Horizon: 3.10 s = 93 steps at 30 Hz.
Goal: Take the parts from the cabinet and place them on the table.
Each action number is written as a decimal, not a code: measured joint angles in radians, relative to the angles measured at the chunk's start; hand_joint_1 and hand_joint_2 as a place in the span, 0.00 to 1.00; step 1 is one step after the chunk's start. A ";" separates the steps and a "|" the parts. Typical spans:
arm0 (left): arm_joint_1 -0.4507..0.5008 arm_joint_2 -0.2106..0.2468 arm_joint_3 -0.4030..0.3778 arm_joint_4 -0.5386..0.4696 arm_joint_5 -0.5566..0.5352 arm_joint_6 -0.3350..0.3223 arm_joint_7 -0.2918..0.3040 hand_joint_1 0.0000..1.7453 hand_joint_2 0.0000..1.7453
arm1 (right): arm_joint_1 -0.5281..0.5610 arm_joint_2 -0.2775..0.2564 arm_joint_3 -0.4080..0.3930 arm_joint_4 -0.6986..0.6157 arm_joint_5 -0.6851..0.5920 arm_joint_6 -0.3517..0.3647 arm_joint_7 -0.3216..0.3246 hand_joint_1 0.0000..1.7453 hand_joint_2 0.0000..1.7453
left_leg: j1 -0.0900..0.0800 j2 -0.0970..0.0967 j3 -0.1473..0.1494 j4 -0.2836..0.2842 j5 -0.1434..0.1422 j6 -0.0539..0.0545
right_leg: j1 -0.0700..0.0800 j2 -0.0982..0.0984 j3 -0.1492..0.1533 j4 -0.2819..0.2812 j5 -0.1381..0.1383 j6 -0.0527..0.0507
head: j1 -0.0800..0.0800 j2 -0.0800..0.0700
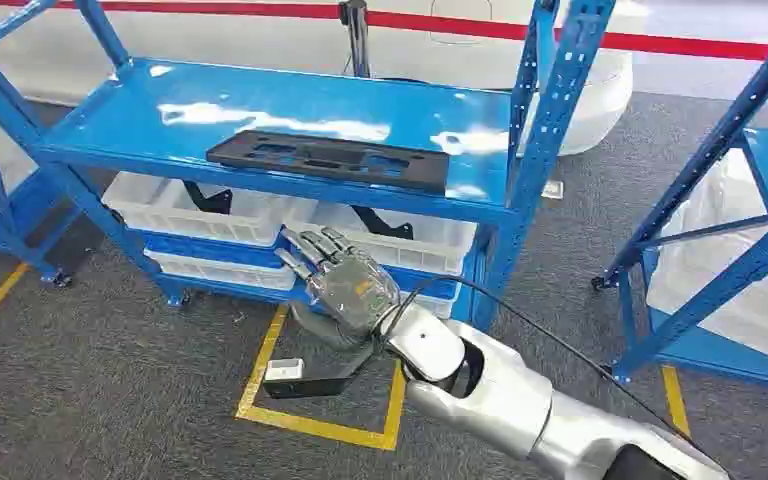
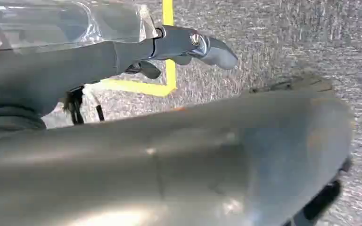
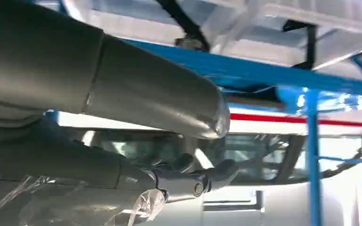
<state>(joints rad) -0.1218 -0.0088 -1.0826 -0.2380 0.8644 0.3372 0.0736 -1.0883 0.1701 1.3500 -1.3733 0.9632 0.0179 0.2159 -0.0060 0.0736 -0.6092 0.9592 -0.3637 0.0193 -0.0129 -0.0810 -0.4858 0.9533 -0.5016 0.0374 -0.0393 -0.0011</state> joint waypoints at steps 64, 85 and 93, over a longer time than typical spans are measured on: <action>0.010 -0.001 0.001 0.002 0.062 0.013 0.008 0.00 0.00 | 0.002 0.016 -0.060 0.118 -0.090 0.120 0.371 0.00 1.00 | -0.006 -0.083 -0.006 0.006 -0.019 0.016 | 0.002 0.089 -0.032 0.009 0.004 -0.014 | -0.006 0.000; 0.003 -0.001 0.002 0.002 0.086 0.012 -0.035 0.00 0.00 | 0.012 -0.046 -0.105 0.093 -0.183 0.276 0.420 0.00 1.00 | -0.008 -0.085 0.082 0.018 -0.061 0.042 | 0.006 0.091 -0.106 0.024 0.074 -0.032 | -0.006 0.000; 0.006 0.000 0.005 0.002 0.098 0.010 -0.042 0.00 0.00 | 0.013 -0.048 -0.101 0.092 -0.201 0.274 0.413 0.00 1.00 | 0.000 -0.081 0.104 -0.029 -0.093 0.037 | 0.017 0.089 -0.113 0.024 0.073 -0.036 | -0.006 0.000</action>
<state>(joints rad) -0.1160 -0.0092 -1.0780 -0.2358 0.9621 0.3468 0.0320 -1.0758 0.1225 1.2490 -1.2818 0.7622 0.2922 0.6287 -0.0061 -0.0070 -0.5054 0.9304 -0.4564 0.0561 0.0043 0.0083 -0.5990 0.9775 -0.4282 0.0013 -0.0450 -0.0011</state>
